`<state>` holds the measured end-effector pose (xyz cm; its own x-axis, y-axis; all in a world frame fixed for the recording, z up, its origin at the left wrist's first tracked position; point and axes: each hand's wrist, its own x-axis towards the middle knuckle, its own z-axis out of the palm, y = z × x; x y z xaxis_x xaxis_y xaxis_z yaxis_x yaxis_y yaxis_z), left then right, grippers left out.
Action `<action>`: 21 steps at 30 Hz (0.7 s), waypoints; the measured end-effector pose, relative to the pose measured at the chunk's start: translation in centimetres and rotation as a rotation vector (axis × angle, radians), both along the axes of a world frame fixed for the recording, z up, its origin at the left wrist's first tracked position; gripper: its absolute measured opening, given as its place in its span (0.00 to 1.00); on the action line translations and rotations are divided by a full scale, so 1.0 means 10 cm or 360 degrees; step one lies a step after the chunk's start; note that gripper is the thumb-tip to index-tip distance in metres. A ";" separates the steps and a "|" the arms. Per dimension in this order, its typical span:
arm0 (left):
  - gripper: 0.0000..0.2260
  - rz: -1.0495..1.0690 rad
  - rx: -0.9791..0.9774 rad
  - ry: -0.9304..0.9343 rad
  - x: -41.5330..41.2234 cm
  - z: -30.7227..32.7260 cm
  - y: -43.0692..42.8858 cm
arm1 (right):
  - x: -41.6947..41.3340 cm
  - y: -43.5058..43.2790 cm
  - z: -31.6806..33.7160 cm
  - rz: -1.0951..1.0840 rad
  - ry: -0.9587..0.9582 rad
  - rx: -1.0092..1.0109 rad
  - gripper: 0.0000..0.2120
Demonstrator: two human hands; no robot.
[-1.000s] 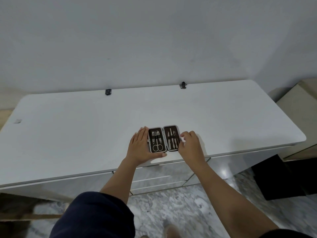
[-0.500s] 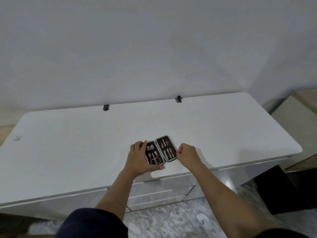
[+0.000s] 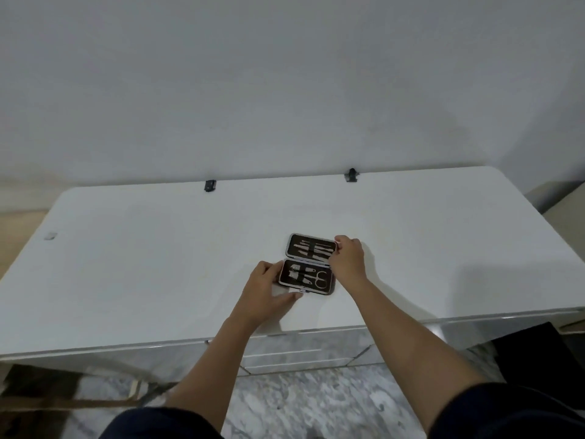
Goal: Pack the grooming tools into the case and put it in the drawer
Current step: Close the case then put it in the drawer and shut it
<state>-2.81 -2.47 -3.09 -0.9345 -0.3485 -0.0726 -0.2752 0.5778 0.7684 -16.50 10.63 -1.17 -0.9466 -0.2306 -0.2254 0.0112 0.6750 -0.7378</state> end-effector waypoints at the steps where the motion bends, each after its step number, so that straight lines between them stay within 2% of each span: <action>1: 0.27 0.0009 0.0013 0.0013 -0.02 0.01 0.00 | -0.03 -0.02 0.00 0.0022 -0.0013 -0.0002 0.21; 11: 0.28 0.0033 0.0109 -0.0117 -0.13 0.02 -0.07 | -0.17 -0.11 0.04 0.0083 -0.0043 -0.0076 0.19; 15: 0.28 0.0010 0.0110 -0.0140 -0.16 0.02 -0.09 | -0.12 -0.01 0.15 0.0105 0.0084 -0.0210 0.15; 21: 0.27 0.0052 0.0158 -0.0150 -0.21 0.04 -0.08 | 0.16 0.21 0.15 0.0342 0.0387 -0.0264 0.08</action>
<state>-4.88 -3.29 -2.71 -0.9101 -0.3655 -0.1951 -0.3663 0.4899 0.7911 -14.91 12.77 0.32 -0.8939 -0.4446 0.0574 -0.3069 0.5138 -0.8011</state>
